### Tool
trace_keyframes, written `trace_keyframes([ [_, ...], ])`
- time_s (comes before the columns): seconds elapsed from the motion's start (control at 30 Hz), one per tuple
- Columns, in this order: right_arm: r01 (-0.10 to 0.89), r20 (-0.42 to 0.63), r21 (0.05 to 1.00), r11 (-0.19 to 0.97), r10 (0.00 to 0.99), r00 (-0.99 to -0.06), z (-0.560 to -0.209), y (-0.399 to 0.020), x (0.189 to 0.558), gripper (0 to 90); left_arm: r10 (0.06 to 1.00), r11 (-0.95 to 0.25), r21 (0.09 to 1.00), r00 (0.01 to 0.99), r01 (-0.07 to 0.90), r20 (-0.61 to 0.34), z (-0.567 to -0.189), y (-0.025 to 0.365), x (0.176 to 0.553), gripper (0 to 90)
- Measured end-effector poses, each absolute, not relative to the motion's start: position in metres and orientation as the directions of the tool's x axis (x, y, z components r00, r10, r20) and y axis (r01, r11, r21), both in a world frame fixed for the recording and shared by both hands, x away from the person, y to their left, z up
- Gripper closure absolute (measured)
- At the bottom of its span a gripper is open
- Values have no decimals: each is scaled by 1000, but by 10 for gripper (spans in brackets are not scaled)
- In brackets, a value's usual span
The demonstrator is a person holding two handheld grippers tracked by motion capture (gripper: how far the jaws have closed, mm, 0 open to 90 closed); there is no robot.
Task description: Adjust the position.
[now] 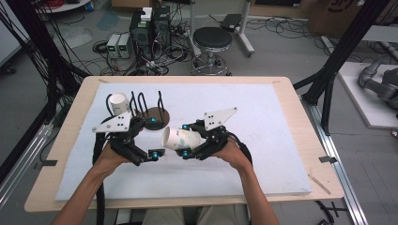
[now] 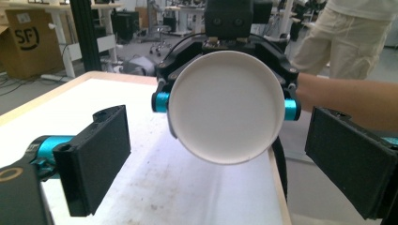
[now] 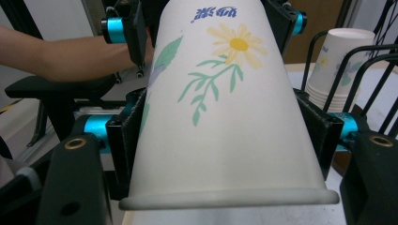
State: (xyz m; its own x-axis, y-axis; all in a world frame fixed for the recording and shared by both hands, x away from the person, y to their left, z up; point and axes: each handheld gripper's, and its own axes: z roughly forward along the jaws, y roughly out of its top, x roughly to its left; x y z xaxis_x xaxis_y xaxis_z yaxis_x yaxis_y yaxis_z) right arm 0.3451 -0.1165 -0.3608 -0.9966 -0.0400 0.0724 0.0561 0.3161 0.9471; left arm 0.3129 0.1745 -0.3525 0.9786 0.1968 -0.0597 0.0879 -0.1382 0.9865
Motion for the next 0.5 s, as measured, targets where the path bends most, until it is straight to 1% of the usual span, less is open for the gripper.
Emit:
trace_keyframes([
  [0.37,61,68,933,356,-9,-998,-359,-121,344,307,232,-230,966,970,120,-65,-346,187,312,72],
  [0.5,65,70,925,374,-1,-998,-360,-121,344,307,241,-286,949,969,132,-62,-344,189,313,72],
])
